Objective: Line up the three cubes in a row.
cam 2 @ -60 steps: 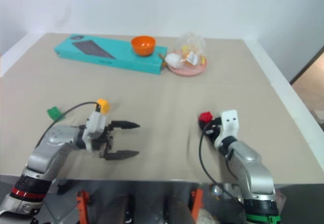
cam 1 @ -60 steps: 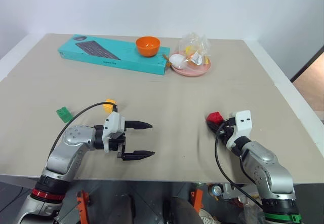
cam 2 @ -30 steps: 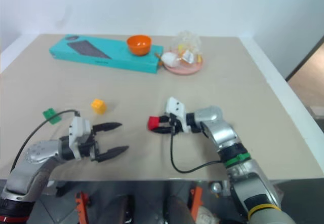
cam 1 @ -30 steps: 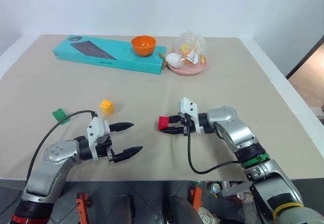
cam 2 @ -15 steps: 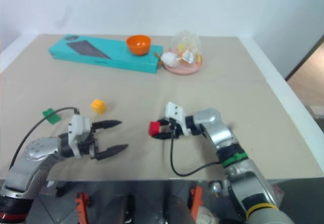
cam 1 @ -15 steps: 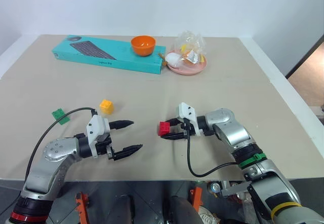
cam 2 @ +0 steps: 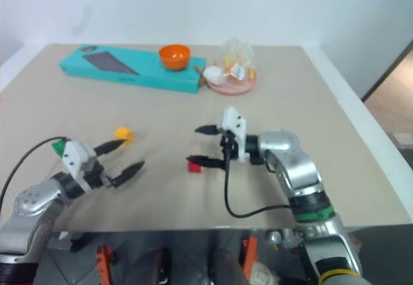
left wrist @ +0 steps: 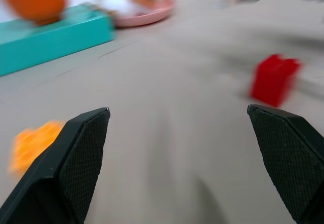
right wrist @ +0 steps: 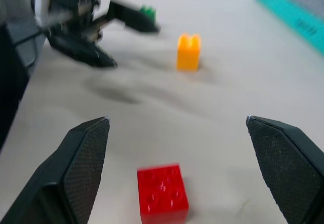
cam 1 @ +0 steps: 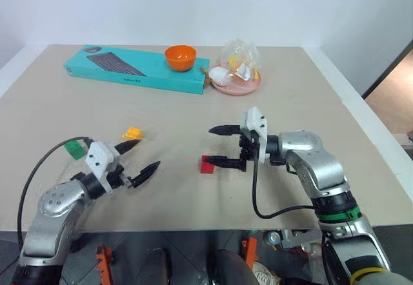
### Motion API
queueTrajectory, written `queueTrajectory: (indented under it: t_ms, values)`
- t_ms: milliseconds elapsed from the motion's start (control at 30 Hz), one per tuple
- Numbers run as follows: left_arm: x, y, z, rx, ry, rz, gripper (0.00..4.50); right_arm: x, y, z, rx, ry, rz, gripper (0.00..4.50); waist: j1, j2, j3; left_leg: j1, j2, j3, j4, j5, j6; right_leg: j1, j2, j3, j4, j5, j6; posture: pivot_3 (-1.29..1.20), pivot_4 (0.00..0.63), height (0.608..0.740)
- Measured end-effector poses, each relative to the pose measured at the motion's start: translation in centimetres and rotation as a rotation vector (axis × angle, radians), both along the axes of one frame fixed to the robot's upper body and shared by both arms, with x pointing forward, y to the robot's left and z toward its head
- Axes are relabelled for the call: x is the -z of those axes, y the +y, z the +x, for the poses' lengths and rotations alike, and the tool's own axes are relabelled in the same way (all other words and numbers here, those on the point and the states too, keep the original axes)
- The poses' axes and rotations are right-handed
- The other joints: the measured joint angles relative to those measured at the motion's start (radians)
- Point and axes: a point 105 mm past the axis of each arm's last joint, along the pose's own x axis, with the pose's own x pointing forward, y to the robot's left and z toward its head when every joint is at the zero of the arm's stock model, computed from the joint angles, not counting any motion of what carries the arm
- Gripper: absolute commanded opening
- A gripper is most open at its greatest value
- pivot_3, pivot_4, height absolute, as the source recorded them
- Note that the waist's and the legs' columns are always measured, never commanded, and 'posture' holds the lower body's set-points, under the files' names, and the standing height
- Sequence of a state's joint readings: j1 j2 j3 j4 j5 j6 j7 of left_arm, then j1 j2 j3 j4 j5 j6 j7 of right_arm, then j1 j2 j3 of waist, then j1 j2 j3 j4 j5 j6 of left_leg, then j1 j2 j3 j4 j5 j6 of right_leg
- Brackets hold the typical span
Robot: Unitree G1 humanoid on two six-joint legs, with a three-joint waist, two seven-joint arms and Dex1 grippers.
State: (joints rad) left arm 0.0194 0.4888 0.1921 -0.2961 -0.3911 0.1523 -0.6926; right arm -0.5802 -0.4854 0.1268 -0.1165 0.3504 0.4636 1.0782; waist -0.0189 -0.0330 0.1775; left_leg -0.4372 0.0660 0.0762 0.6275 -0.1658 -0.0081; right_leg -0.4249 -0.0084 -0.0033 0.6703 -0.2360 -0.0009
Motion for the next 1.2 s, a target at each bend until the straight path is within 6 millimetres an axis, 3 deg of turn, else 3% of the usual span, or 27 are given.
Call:
queueTrajectory:
  t_ms: [167,333,500,667,1200]
  values:
    - [-1.7,6.5,0.2,-0.519,-0.110,-0.102,4.50,-1.6,0.3,-0.7,0.046,-0.038,0.085,4.47,-0.002,-0.001,0.000,0.001,0.000,0.001,0.001,0.000,0.000,0.000,0.000,0.001,0.000,0.002,0.000,0.00,0.150,0.740]
    - [-0.9,9.4,-0.3,-0.799,-0.109,-0.116,4.50,-1.8,1.2,-0.6,0.038,-0.046,0.110,4.47,-0.002,-0.001,-0.001,0.001,0.000,0.001,0.002,0.000,0.001,0.001,0.001,0.001,0.000,0.003,0.000,0.00,0.150,0.740]
    - [-1.4,10.0,0.3,-0.935,-0.139,-0.142,4.50,-1.6,2.6,0.1,-0.005,-0.078,0.093,4.47,-0.001,-0.003,-0.001,0.000,0.000,0.001,0.004,0.001,0.001,0.001,0.001,0.000,0.000,0.005,0.000,0.00,0.150,0.740]
    - [0.0,10.2,0.8,-1.058,-0.076,-0.222,4.50,-1.5,3.1,0.9,-0.012,-0.111,0.071,4.47,-0.001,-0.003,-0.001,0.000,0.000,0.002,0.004,0.001,0.001,0.000,0.002,0.000,0.000,0.005,0.001,0.00,0.150,0.740]
    - [1.6,9.3,3.0,-1.190,0.064,-0.331,4.50,-1.4,2.3,1.5,0.003,-0.134,0.031,4.47,-0.001,-0.004,-0.002,-0.001,-0.001,0.002,0.004,0.001,0.001,0.000,0.004,0.001,0.000,0.006,0.001,0.00,0.150,0.740]
